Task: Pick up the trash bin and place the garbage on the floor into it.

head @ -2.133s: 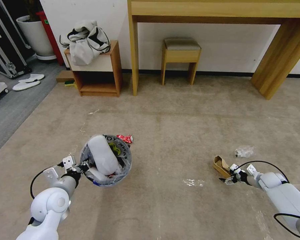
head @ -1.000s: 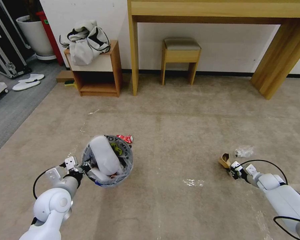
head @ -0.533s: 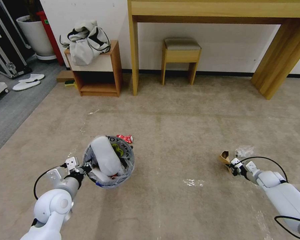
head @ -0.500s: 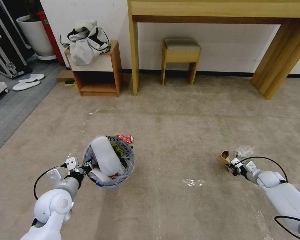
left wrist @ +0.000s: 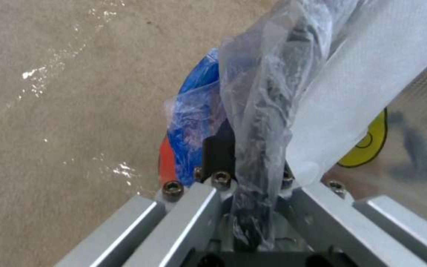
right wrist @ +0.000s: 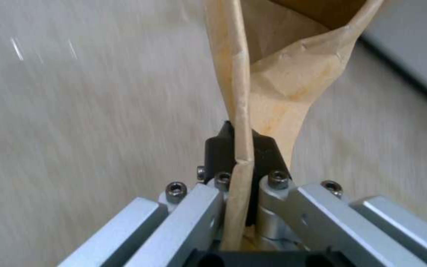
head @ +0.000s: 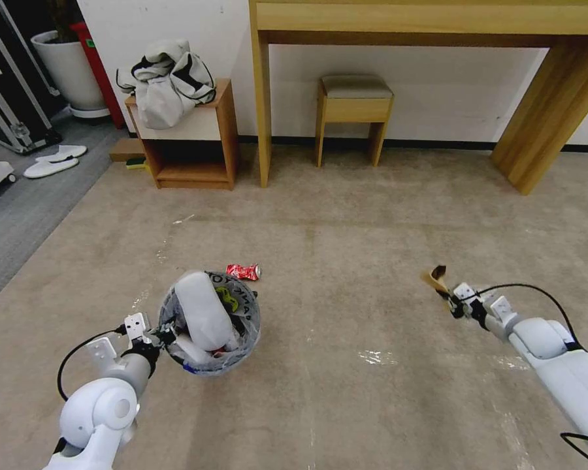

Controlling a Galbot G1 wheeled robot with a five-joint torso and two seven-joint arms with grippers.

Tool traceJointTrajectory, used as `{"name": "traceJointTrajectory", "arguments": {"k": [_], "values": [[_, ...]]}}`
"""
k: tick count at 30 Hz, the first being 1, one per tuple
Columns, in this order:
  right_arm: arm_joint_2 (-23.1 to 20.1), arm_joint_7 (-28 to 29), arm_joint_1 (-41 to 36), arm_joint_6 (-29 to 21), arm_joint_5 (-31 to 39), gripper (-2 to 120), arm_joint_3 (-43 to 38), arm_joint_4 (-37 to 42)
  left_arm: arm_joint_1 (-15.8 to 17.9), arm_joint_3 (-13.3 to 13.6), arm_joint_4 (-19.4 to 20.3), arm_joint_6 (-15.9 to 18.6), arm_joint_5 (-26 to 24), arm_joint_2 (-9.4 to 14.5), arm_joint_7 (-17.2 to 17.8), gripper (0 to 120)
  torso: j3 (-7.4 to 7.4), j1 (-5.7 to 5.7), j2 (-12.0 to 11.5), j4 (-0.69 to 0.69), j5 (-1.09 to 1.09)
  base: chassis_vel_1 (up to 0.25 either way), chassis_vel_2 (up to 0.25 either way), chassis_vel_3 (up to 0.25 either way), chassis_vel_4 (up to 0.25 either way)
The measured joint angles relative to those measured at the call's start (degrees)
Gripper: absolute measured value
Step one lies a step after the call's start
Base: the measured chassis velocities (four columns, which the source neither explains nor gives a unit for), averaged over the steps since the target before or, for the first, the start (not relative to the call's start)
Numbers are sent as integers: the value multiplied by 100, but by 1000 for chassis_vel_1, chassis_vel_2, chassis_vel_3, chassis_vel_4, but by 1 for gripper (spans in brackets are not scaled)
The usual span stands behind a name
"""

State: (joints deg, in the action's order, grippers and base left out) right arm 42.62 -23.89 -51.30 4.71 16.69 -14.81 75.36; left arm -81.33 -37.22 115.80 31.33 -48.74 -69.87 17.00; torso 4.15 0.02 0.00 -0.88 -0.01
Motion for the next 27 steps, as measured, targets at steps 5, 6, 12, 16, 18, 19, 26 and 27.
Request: {"name": "traceJointTrajectory", "arguments": {"k": [5,6,12,16,18,19,26,27], "values": [[-84,119,-251,309,931,0,-135,1114,-141,28,371,202,-447,109,191,0,0,0,0,-2,1,0,0,0,0],[-84,119,-251,309,931,0,-135,1114,-141,28,371,202,-447,109,191,0,0,0,0,-2,1,0,0,0,0],[-127,269,-266,616,1611,0,2,2299,-306,80,689,328,-802,254,321,0,0,0,0,1,0,0,0,0,0],[-182,369,-221,794,2064,0,168,3307,-349,255,742,354,-838,199,332,0,0,0,0,0,0,0,0,0,0],[-232,397,-206,818,2221,0,207,3592,-335,291,748,358,-847,177,344,0,0,0,0,0,1,0,0,0,0],[-287,406,-197,837,2326,0,230,3844,-327,325,764,359,-856,172,348,0,0,0,0,0,0,0,0,0,0],[-539,425,-144,865,2781,0,374,4939,-319,573,790,393,-884,178,370,0,0,0,0,-1,1,0,0,0,0],[-539,425,-144,865,2781,0,374,4939,-319,573,790,393,-884,178,370,0,0,0,0,-1,1,0,0,0,0]]}}
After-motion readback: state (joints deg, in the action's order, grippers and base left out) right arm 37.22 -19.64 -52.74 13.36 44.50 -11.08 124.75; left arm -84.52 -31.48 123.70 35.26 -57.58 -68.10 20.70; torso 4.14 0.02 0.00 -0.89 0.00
